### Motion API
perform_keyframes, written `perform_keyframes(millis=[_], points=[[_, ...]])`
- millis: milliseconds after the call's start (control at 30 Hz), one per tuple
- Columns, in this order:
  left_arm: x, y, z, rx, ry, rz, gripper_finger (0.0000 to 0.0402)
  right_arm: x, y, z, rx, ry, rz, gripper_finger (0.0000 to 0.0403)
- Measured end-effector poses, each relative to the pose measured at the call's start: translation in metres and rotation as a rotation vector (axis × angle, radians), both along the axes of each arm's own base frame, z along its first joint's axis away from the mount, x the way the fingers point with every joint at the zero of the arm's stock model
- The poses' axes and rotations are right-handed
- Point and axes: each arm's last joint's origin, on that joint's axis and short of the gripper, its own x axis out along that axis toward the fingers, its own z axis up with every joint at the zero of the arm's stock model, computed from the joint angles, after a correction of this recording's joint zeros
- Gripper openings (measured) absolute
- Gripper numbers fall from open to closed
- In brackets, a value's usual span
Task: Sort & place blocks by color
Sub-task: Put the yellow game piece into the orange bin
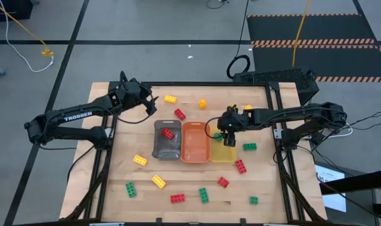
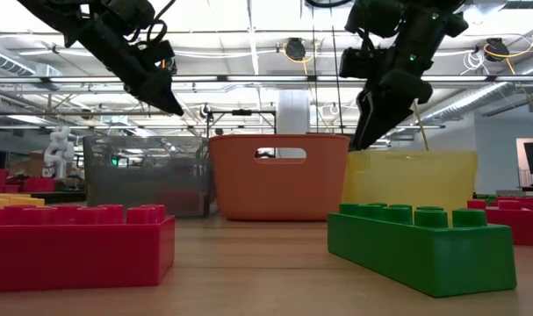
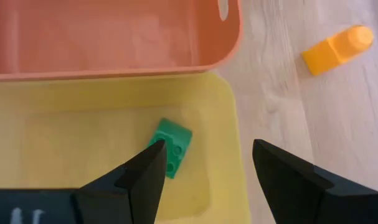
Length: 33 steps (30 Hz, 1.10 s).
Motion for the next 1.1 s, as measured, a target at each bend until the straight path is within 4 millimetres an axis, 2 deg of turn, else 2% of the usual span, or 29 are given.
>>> perform_keyframes(millis=[100, 300, 500, 700, 833, 967, 1100], points=[[0.000, 0.000, 0.000, 0.002, 0.002, -0.003, 0.0278, 0.000, -0.001, 0.001, -0.034, -0.002, -0.020, 0.0230], [0.002, -0.002, 0.000, 0.004, 0.002, -0.017, 0.0278, -0.003, -0.007, 0.002, -0.206, 0.015, -0.146, 0.0230], [0.002, -0.004, 0.000, 0.004, 0.002, -0.025, 0.0278, -0.018, -0.028, -0.001, -0.305, 0.131, -0.361, 0.0230], [0.002, -0.004, 0.000, 0.004, 0.002, -0.025, 0.0278, -0.035, -0.061, -0.004, -0.234, 0.165, -0.610, 0.0230], [0.002, -0.004, 0.000, 0.004, 0.002, -0.025, 0.0278, -0.053, -0.086, -0.008, -0.045, 0.192, -0.763, 0.0220], [0.002, -0.004, 0.000, 0.004, 0.004, -0.025, 0.0278, -0.072, -0.108, -0.019, 0.107, 0.201, -0.836, 0.0210], [0.002, -0.004, 0.000, 0.007, 0.012, -0.029, 0.0278, -0.087, -0.121, -0.029, 0.160, 0.197, -0.887, 0.0212]])
